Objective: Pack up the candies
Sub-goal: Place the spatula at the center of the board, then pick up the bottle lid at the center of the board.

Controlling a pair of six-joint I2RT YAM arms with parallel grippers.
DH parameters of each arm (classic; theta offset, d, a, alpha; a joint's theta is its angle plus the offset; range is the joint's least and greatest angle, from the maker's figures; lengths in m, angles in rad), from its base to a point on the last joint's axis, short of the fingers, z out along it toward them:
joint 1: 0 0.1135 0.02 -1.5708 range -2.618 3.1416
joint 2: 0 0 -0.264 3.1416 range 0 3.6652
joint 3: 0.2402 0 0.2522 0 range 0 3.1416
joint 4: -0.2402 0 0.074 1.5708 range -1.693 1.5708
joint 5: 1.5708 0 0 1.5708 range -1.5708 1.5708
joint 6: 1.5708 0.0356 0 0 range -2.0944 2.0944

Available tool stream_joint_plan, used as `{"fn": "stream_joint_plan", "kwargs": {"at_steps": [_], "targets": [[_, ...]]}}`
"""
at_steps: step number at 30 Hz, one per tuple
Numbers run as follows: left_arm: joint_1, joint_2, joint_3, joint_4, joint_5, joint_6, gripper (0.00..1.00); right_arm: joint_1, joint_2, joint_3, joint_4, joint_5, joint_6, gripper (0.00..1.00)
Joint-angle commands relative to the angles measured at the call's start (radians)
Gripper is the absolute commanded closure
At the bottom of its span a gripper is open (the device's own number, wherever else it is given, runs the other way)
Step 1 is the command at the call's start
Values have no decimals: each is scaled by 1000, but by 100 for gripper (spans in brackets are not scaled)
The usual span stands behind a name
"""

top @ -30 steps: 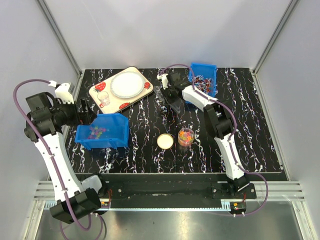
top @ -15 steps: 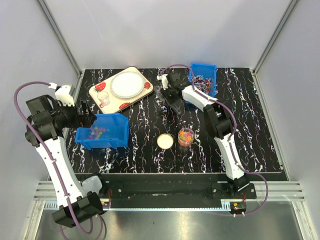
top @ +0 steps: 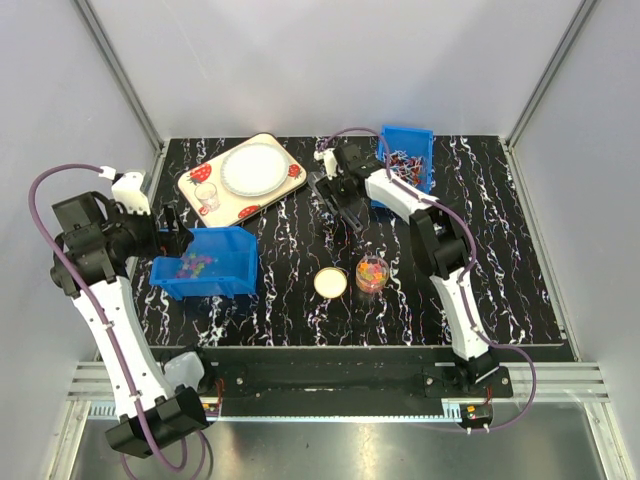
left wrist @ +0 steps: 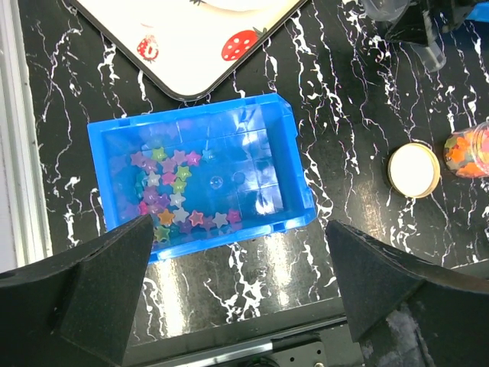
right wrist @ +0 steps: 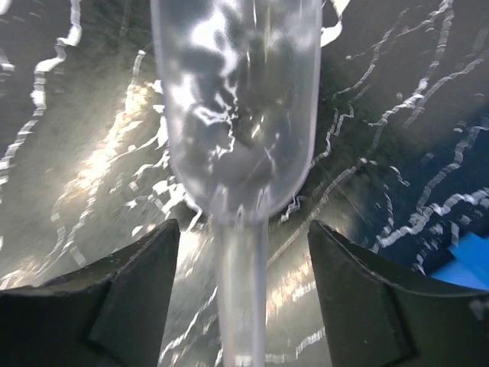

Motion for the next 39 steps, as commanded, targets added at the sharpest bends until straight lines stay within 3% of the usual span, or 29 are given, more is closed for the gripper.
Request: {"fn": "stream_joint_plan", "kwargs": {"at_steps": [1,5,7,11,18,26,34,39], "targets": [[-20,-15,-5,15,41,52,1,9,-183,62,-12,-23,-2,24],[-45,-16,-23,49,60,70,1,9,-263,53,-35,-33,-10,17],[-83,-13,-33,74,54,74,1,9,-324,32,-48,-60,-22,1],[-201,-4,-54,127,-9,55,1,8,-466,-59,-46,-102,-40,0],[-508,77,-80,232,-184,44,1,8,-798,-279,-52,-115,-94,0],[-778,209,-60,253,-307,161,1,8,-1126,-511,-83,-94,-235,0],[-993,255,-143,307,-250,363,1,8,-1311,-745,-38,-135,-327,0],[-1042,292,-214,328,-58,507,1,8,-1392,-864,30,-186,-372,0]]}}
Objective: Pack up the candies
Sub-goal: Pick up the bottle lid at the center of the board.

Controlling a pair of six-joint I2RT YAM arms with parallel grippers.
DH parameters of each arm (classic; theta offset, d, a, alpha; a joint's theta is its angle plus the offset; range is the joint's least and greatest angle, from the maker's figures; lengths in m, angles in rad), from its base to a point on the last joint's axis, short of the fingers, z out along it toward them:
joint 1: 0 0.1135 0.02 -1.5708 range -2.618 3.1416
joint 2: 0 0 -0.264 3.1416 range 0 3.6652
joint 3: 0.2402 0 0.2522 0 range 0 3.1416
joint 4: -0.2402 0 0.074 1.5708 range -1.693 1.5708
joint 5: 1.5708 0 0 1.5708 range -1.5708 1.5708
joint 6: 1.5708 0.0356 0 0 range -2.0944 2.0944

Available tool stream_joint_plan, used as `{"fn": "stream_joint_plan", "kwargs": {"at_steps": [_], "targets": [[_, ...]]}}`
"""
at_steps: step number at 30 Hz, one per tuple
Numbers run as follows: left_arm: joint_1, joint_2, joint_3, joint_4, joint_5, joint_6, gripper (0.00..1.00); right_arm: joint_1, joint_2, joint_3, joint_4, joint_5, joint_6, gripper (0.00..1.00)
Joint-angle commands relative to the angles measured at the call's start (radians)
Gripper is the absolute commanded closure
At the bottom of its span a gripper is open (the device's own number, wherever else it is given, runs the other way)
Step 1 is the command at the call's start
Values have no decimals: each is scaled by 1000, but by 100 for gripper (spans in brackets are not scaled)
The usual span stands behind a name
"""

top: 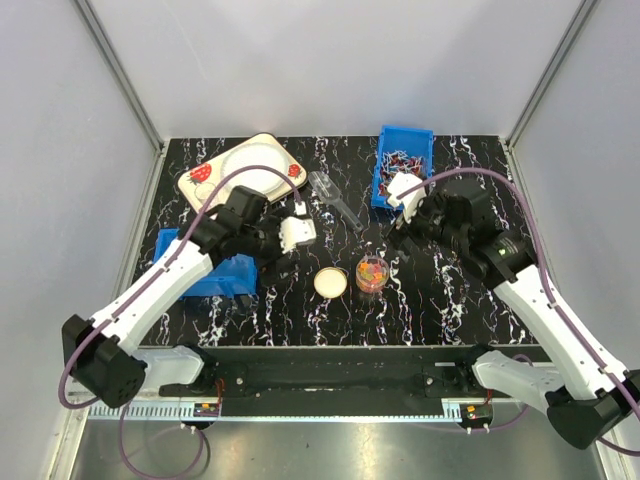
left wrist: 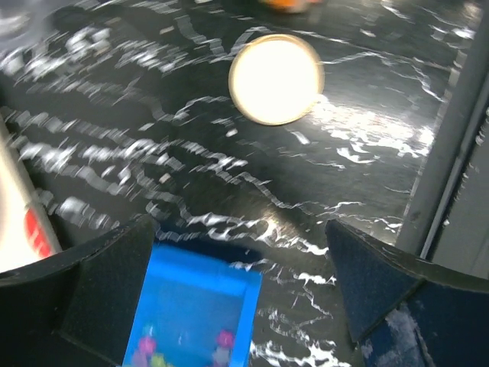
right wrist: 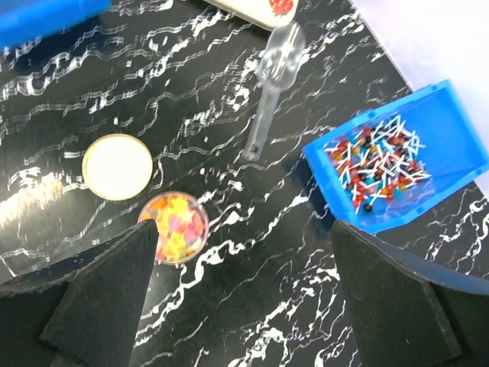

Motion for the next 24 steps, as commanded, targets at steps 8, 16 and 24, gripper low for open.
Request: {"fn": "stream_joint_plan", "kwargs": {"at_steps": [8,16,24], "targets": [[-129,133,-111,141,141,227,1,6,-64,-109,115,-58,-58,0],[-220,228,-166,267,104,281,2,-14,-109,-132,165,-28,-33,0],[-249,390,-108,289,78,281,17,-73,-169,-125,256,72,54,0]]}}
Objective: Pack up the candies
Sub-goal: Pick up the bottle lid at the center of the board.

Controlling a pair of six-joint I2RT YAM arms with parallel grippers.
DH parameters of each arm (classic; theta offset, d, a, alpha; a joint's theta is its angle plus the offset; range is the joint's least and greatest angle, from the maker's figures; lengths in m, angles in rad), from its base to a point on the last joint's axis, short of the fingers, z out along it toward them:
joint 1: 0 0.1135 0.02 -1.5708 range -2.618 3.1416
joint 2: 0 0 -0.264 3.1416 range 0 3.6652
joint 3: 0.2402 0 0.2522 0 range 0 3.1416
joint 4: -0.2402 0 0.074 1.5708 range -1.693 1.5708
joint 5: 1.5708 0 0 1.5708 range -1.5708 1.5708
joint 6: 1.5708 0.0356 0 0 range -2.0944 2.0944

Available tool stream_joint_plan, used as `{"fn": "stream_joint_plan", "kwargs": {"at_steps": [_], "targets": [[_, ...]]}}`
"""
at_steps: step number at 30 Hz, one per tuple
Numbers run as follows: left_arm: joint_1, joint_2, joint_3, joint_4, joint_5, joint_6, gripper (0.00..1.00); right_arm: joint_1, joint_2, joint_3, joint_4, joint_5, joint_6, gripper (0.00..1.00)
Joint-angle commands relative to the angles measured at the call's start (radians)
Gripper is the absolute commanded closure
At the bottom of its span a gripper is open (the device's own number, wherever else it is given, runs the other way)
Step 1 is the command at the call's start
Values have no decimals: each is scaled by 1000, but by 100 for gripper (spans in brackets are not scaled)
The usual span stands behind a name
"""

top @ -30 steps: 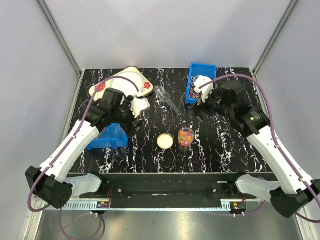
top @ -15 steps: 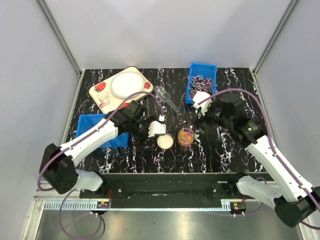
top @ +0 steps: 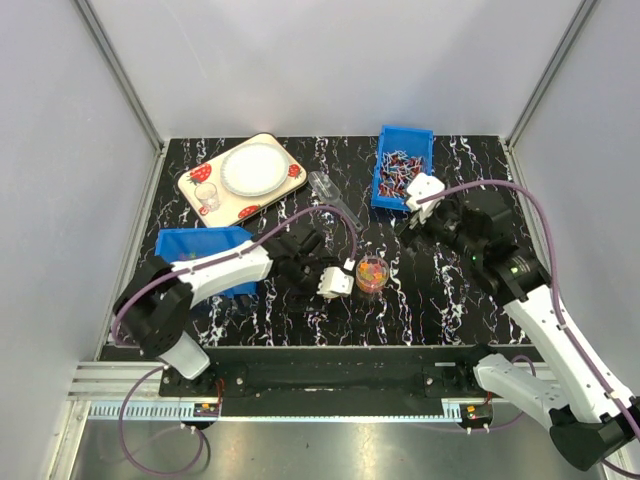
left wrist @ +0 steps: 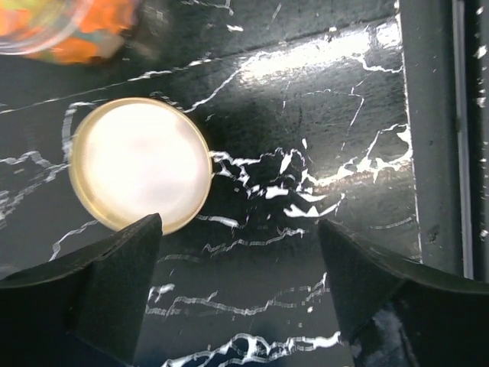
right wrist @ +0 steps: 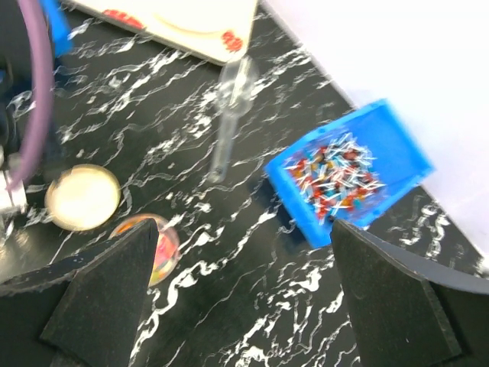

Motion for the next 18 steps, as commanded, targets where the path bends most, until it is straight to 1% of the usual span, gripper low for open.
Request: {"fn": "stream_joint_plan", "kwargs": {"at_steps": [1,2,5,11,18], "targets": [[-11,70,57,61,-13,17,18,-22,-38,11,115,86,69,0],[-11,79,62,64,-16,9,21,-23,-38,12,120,96,72,0],[-11,117,74,75,-22,0,25,-25,-46,17,129,120,84,0],[-14,156,88,96,-33,-14,29,-25,-48,15,134,131,89,0],[-17,197,111,98,-39,-29,42,-25,-52,21,137,142,96,0]]}}
